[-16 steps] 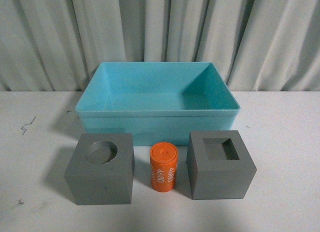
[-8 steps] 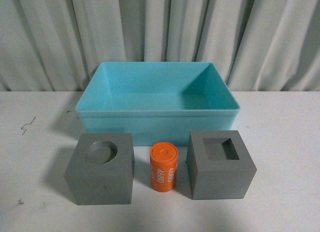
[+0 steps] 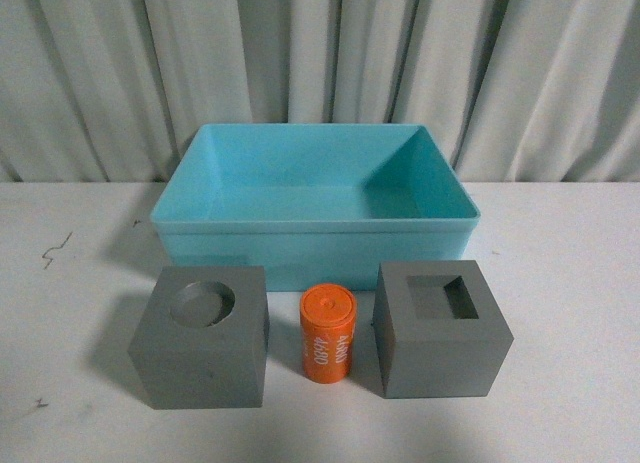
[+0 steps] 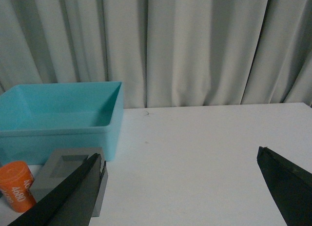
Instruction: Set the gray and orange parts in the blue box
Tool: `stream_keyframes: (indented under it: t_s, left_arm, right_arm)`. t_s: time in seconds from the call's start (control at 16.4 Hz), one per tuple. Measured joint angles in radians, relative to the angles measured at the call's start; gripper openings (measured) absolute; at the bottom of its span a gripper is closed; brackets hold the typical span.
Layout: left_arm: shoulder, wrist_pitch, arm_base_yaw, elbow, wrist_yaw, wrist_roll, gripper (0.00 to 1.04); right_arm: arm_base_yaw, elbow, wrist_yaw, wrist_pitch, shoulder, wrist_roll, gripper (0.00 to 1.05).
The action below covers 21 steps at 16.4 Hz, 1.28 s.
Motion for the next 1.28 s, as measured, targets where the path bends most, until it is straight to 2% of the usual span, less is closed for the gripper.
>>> stream_keyframes:
  t_s: [1.28]
  left_arm:
    - [0.000,0.000,0.000,0.000,0.000,0.000,0.98]
  right_arm:
    - [0.000,0.000,0.000,0.000,0.000,0.000,0.98]
